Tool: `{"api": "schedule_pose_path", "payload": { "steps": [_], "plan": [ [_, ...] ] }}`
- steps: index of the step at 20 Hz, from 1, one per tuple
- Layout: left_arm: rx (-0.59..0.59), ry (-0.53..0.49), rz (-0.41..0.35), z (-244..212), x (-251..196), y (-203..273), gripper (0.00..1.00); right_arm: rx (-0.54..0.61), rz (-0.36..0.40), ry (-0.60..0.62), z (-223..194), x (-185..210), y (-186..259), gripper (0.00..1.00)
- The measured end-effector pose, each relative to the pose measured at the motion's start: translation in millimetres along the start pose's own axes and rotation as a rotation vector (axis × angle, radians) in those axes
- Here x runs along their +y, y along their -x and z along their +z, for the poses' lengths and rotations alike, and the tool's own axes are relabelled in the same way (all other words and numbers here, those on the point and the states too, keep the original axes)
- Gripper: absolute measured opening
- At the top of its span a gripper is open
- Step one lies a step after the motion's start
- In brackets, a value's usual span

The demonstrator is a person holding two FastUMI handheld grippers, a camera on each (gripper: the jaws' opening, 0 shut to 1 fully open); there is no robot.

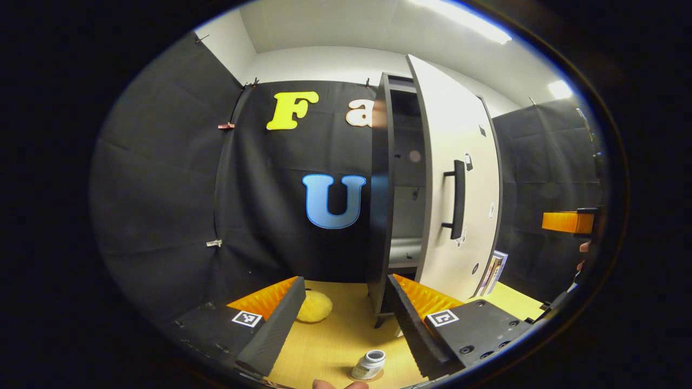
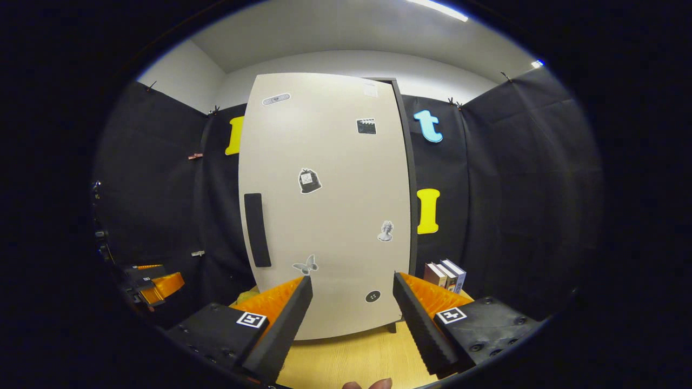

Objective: Open the cabinet door with the right hand, grasp the bottle in the cabinet with the left hand and place it on the coaster, then close the cabinet door with the right hand.

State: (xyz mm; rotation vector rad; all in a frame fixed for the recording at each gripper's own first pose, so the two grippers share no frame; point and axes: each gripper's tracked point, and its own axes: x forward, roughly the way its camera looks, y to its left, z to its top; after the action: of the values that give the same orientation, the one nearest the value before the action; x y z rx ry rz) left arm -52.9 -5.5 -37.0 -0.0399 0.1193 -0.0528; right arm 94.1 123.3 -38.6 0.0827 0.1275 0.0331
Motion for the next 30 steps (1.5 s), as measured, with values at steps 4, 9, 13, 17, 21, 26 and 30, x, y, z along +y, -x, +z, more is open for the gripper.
{"api": "schedule_pose_path", "payload": {
  "steps": [4, 9, 13, 17, 21, 26, 30],
  "plan": [
    [-0.009, -0.003, -0.016, 6.9, -16.5, 0.0, 0.95, -0.001, -0.004, 0.016, -8.3, -11.3, 8.5, 0.98],
    [-0.01, 0.006, -0.032, 5.2, -32.2, 0.8, 0.95, 0.005, -0.013, 0.013, -13.6, -27.6, 14.4, 0.98],
    [-0.008, 0.005, -0.046, 5.0, -42.0, -1.7, 0.95, -0.007, -0.026, 0.025, -13.5, -39.5, 13.2, 0.98],
    [-0.005, 0.012, -0.039, 5.1, -46.2, -6.8, 0.95, 0.003, -0.02, 0.031, -17.0, -44.0, 7.4, 0.98],
    [0.004, 0.004, -0.018, 5.5, -45.9, -9.2, 0.95, -0.004, -0.022, 0.054, -15.2, -49.8, -1.7, 0.98],
    [-0.031, -0.017, 0.004, 20.3, -49.2, -11.5, 0.95, -0.01, -0.004, 0.058, -10.0, -50.2, -9.9, 0.97],
    [-0.041, -0.019, -0.001, 23.4, -54.3, -8.2, 0.95, -0.015, 0.005, 0.053, -7.9, -45.0, -5.0, 0.97]
  ]
}}
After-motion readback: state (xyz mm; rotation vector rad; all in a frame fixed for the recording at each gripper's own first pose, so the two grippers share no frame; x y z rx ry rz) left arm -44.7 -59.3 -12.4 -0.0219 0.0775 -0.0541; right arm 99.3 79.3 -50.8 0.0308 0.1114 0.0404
